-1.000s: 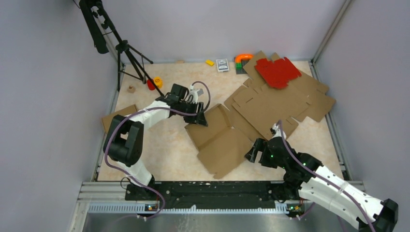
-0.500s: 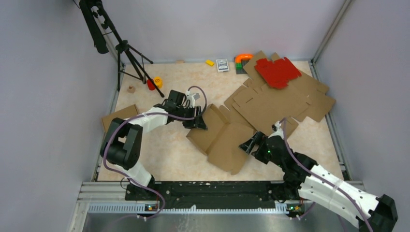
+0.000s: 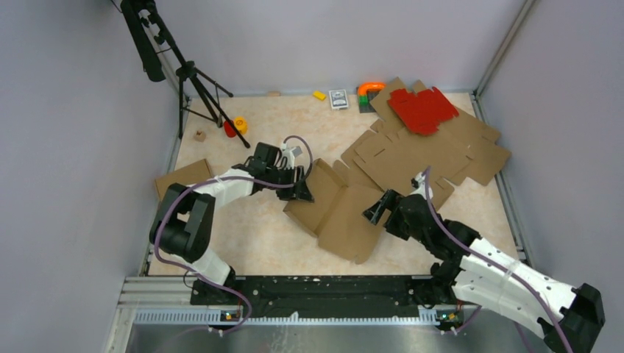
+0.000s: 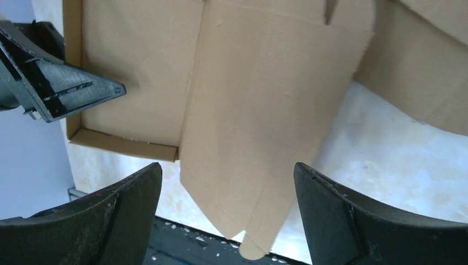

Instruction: Fold the paper box

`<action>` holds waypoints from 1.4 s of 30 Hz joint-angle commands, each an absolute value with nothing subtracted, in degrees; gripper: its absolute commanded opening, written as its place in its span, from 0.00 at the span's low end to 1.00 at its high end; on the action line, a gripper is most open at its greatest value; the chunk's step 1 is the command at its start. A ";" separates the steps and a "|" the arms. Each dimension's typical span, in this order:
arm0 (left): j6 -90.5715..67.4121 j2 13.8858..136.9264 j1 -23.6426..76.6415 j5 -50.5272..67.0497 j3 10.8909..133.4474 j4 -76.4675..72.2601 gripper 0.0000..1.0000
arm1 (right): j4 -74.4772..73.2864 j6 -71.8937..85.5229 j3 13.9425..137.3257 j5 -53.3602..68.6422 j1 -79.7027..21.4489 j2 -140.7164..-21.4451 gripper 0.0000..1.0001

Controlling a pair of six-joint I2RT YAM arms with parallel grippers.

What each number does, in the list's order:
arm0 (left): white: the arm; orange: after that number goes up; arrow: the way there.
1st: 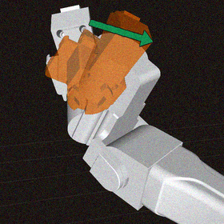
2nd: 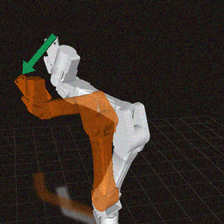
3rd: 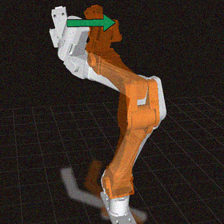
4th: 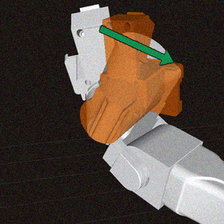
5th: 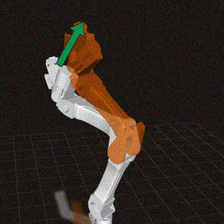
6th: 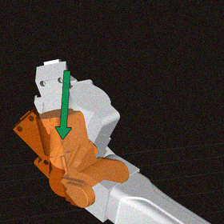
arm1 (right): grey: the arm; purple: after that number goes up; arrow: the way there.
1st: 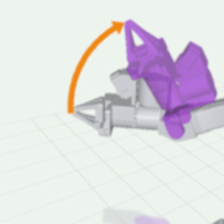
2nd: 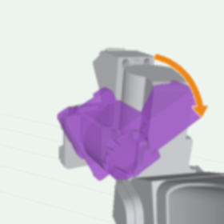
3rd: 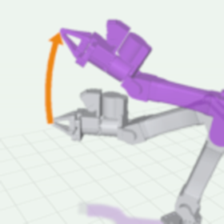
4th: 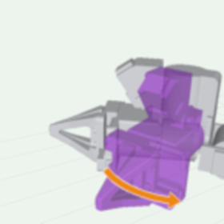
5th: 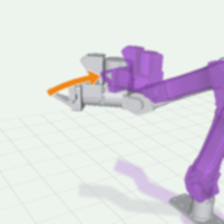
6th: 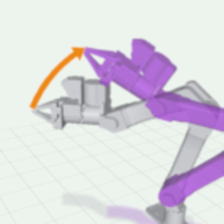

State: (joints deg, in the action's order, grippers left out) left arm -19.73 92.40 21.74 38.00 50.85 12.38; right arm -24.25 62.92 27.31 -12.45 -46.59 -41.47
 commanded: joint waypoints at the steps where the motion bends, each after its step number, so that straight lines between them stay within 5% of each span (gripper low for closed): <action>1: -19.92 91.40 21.62 37.39 48.65 9.17 0.52 | -31.47 62.72 27.06 -17.55 -46.68 -38.47 0.88; 19: -26.33 80.63 22.29 27.97 31.17 1.99 0.55 | -24.80 47.39 25.77 -12.08 -46.68 -24.48 0.88; 34: -36.19 74.86 35.06 17.19 23.61 -4.58 0.56 | -1.16 43.66 21.38 5.79 -46.72 -33.15 0.89; 42: -40.41 71.65 41.07 15.74 23.82 -5.19 0.55 | -4.65 35.38 29.27 7.23 -46.68 -42.61 0.89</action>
State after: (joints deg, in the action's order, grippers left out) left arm -37.78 73.52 38.68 18.04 24.05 -5.91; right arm -7.27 40.88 24.45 4.62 -46.59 -39.46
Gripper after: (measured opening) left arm 0.557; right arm 0.889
